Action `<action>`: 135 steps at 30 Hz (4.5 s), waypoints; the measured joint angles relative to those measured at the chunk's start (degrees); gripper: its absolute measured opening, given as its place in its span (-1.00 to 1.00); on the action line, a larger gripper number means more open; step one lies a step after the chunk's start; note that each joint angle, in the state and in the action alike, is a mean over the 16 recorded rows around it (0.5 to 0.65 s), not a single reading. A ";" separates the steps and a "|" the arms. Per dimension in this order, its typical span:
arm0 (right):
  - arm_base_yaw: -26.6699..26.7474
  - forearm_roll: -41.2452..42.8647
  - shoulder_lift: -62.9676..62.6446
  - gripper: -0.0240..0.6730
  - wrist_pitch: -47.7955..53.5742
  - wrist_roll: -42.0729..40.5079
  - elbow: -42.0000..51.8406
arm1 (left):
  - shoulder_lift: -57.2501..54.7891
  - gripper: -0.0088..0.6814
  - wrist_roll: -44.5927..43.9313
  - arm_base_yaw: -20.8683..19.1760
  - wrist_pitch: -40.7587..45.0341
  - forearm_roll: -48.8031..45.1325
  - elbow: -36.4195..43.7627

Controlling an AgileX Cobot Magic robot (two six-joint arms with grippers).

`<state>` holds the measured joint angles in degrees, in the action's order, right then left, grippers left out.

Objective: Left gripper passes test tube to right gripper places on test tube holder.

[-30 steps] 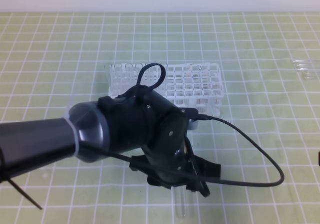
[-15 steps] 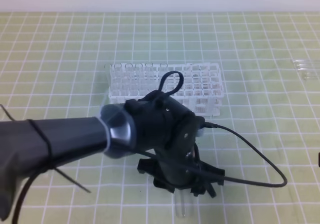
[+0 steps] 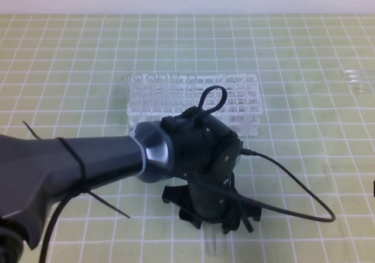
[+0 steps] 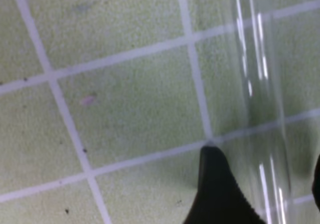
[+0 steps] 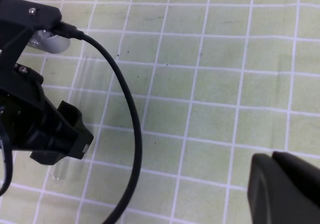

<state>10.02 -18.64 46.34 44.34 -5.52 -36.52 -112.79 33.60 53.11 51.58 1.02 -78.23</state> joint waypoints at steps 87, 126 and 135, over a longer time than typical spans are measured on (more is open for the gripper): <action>0.00 -1.66 -0.10 -0.98 -0.14 -1.24 -1.28 | 23.68 -0.89 -19.41 -0.81 -7.67 -13.48 3.87; 25.29 -25.01 19.32 -0.98 -32.50 -30.53 -17.78 | 57.43 -0.76 -10.27 -15.88 -62.59 -14.57 50.31; 36.33 -22.22 21.34 -0.98 -60.74 -35.31 -11.64 | 54.00 -0.80 -10.25 -18.97 -66.71 -14.59 50.32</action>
<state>46.35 -40.85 67.68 -16.40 -40.83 -48.16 -58.79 23.35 34.14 -15.13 -13.56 -27.92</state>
